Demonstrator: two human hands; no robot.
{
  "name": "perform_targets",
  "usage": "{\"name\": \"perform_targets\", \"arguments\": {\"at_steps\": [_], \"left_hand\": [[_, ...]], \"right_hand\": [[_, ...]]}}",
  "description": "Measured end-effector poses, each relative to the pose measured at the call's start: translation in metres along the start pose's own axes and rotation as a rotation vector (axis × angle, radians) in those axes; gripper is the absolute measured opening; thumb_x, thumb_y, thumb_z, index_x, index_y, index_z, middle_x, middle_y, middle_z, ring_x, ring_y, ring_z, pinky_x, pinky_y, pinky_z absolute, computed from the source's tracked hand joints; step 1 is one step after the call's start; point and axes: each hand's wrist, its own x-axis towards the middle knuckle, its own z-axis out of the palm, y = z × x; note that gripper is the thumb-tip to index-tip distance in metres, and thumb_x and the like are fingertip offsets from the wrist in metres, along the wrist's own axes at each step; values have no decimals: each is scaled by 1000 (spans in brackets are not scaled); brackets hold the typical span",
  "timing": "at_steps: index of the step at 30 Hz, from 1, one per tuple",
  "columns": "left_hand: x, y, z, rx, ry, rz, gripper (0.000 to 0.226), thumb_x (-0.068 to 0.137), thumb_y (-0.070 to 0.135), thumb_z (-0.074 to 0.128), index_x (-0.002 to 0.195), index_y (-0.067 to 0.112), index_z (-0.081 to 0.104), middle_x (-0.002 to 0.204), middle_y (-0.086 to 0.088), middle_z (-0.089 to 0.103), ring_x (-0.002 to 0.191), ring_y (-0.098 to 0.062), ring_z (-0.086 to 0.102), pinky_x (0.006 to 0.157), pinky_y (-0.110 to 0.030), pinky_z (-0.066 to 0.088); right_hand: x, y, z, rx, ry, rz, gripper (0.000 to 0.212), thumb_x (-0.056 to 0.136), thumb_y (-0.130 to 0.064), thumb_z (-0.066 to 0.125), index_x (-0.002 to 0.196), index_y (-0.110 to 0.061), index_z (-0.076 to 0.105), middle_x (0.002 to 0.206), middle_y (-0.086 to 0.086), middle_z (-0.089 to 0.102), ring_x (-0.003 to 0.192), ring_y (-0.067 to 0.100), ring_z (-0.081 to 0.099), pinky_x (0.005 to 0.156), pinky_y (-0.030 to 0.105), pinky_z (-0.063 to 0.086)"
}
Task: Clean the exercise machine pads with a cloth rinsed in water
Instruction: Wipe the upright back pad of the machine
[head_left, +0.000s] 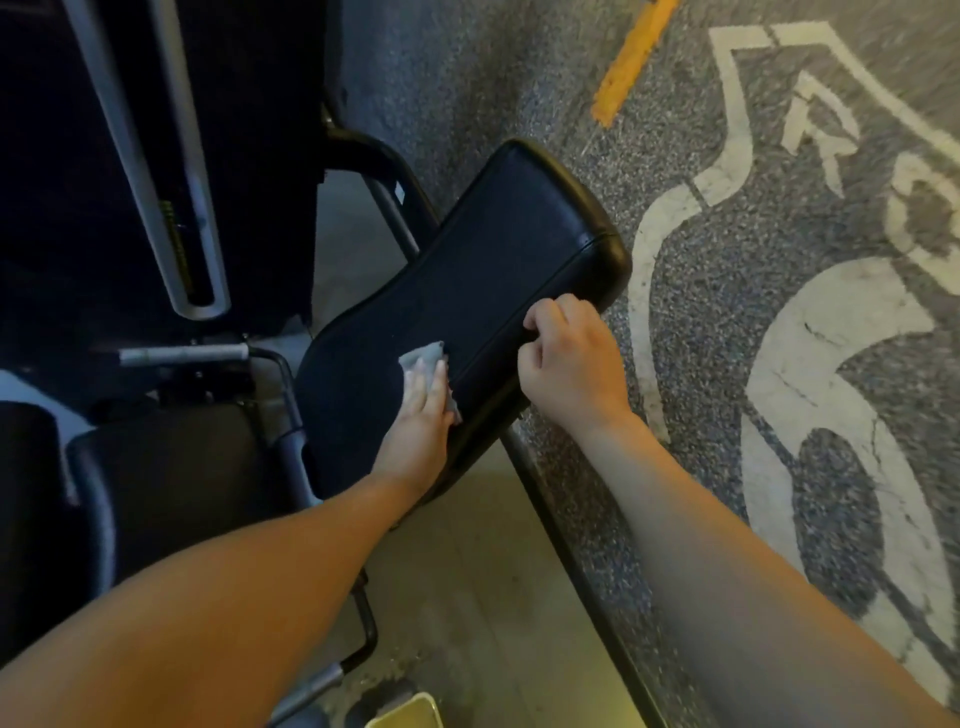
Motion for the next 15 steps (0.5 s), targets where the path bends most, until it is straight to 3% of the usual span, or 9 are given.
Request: {"name": "perform_targets", "arguments": {"at_steps": [3, 6, 9, 11, 15], "left_hand": [[21, 24, -7, 55, 34, 186, 82, 106, 8, 44, 157, 40, -12, 168, 4, -14, 154, -16, -17, 126, -46, 17], [42, 51, -12, 88, 47, 298, 80, 105, 15, 47, 159, 41, -6, 170, 3, -9, 154, -16, -16, 117, -43, 37], [46, 60, -15, 161, 28, 366, 84, 102, 9, 49, 159, 41, -4, 170, 4, -9, 155, -16, -16, 109, -41, 48], [37, 51, -15, 243, -20, 425, 88, 98, 4, 51, 159, 42, -1, 170, 3, -11, 155, -18, -18, 108, -41, 49], [9, 8, -9, 394, -68, 468, 88, 94, -3, 58, 160, 35, 14, 169, -3, -11, 156, -25, -14, 120, -49, 33]], "right_hand": [[8, 3, 0, -48, 57, 8, 18, 78, -9, 52, 95, -9, 59, 96, 10, 52, 88, 30, 49, 74, 44, 48], [10, 4, -5, 67, 121, 107, 17, 81, -8, 51, 97, -9, 59, 99, 10, 53, 91, 28, 51, 77, 43, 49], [2, 4, -4, 244, 82, 238, 15, 88, -11, 53, 103, -15, 55, 97, 6, 56, 84, 25, 55, 70, 48, 52], [-9, 8, -1, 310, 40, 261, 19, 93, -17, 52, 112, -21, 51, 96, 6, 61, 81, 26, 60, 68, 51, 54], [-37, 11, 23, 242, -151, 119, 37, 103, -33, 46, 139, -31, 40, 98, 5, 69, 81, 24, 68, 69, 48, 58]]}}
